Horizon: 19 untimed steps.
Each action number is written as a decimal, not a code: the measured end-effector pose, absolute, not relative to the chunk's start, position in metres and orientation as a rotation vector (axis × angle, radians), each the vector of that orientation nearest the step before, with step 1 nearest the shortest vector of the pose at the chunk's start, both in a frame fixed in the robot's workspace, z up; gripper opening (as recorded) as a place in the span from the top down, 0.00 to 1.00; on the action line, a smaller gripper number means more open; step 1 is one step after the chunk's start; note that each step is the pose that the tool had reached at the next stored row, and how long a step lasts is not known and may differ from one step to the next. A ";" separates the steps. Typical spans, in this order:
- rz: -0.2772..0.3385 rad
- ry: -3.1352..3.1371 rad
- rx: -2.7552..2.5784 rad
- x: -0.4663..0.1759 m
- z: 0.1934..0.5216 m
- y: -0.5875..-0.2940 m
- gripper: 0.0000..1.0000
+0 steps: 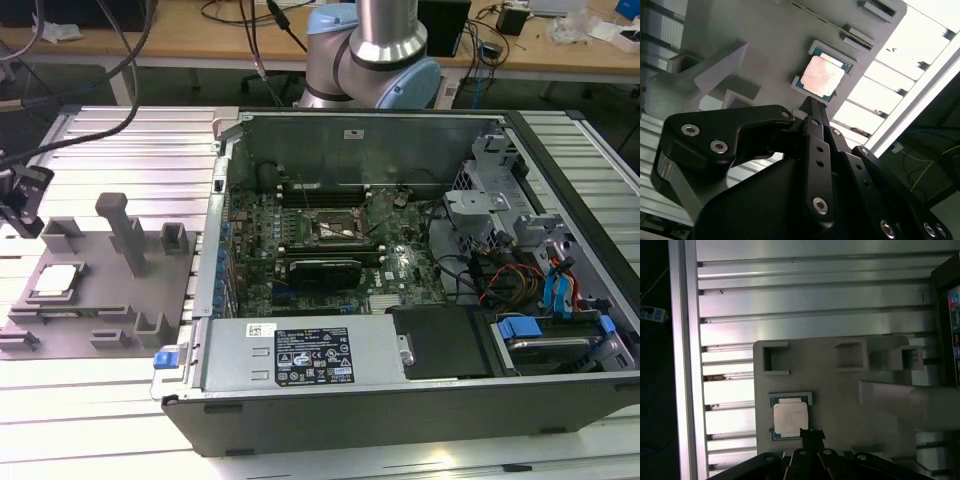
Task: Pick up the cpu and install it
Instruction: 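Pick up the cpu and move it towards the insertion slot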
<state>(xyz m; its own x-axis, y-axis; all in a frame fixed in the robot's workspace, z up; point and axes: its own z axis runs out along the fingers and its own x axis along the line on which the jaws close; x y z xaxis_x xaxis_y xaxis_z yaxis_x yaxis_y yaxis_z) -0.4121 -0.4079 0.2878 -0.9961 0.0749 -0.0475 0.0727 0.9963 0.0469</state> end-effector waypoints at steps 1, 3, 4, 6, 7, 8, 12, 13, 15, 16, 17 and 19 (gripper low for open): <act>0.070 3.091 0.114 -0.412 0.285 -0.409 0.89; 0.070 3.093 0.114 -0.412 0.281 -0.409 0.89; 0.069 3.097 0.115 -0.412 0.277 -0.410 0.89; 0.069 3.100 0.115 -0.413 0.270 -0.411 0.89; 0.069 3.101 0.115 -0.413 0.267 -0.411 0.89; 0.069 3.101 0.115 -0.413 0.265 -0.411 0.89; 0.069 3.102 0.115 -0.416 0.255 -0.411 0.89; 0.069 3.102 0.115 -0.417 0.253 -0.411 0.89; 0.069 3.102 0.115 -0.419 0.248 -0.411 0.89; 0.069 3.102 0.115 -0.419 0.246 -0.411 0.89; 0.069 3.103 0.115 -0.419 0.244 -0.411 0.89; 0.069 3.103 0.115 -0.420 0.235 -0.411 0.89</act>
